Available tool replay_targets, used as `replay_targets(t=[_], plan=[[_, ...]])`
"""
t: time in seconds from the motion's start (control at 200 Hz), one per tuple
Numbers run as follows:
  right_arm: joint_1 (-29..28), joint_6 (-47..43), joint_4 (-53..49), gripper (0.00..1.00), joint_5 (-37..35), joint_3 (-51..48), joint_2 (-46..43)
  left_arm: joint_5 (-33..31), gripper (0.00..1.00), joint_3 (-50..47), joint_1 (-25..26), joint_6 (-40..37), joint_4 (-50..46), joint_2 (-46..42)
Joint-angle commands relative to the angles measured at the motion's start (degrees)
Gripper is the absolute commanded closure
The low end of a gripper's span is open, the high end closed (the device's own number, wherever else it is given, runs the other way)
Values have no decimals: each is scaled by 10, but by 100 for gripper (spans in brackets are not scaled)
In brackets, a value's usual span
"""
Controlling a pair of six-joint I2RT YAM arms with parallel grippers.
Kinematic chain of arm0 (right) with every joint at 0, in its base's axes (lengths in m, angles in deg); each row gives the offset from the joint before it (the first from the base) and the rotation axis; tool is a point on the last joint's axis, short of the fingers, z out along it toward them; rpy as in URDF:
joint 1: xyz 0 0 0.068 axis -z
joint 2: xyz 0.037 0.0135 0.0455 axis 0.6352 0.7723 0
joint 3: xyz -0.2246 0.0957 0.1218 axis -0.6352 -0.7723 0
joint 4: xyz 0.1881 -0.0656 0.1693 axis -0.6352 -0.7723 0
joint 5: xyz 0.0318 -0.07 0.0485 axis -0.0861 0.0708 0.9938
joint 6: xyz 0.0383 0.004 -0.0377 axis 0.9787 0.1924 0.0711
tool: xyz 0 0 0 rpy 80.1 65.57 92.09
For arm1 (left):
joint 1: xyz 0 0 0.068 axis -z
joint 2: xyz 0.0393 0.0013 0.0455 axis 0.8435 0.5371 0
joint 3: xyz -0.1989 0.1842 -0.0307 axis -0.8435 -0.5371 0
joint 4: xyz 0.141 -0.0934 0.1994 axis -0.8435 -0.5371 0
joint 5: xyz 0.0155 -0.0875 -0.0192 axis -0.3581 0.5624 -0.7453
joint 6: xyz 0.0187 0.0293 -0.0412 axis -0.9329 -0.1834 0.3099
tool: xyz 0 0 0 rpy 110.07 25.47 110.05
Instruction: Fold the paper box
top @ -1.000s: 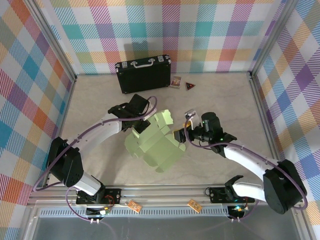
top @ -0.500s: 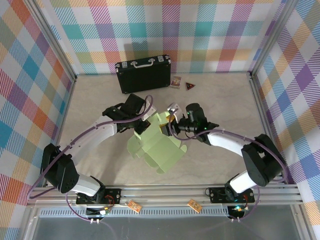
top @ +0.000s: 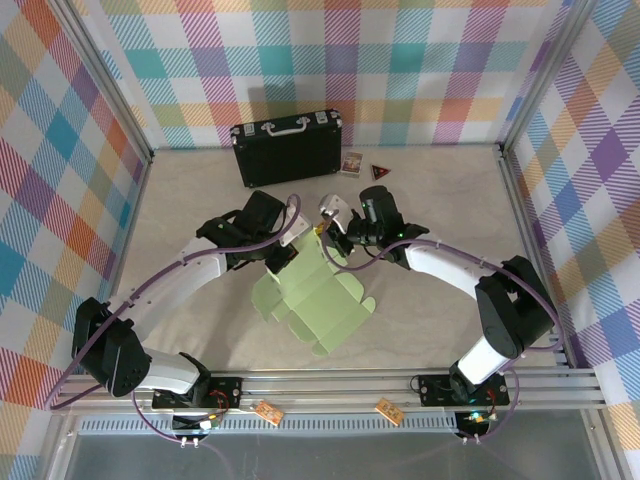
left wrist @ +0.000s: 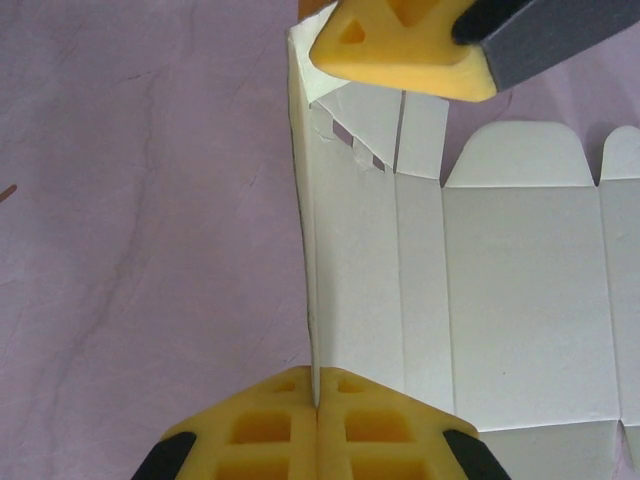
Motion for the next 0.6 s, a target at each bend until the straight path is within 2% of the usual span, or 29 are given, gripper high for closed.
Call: replay_targets(t=[0.0,0.095,0.275,0.375,0.59], plan=[[6,-68,-64,91,8,19,5,11,100,-9,3,-16,-12,-22],[11,-77,-69,96,7,21,1,6,99,-7,3,-17,-12,-20],[26,-70,-65,100,-14,28,-1,-17,67,10,4,-8,-43,-15],[35,-69,-60,100,-24,26,-5,-32,62,9,3,2,-64,-26],[42,-67,-41,100,-25,11,-18,-75,62,-22,4,29,-97,-44]])
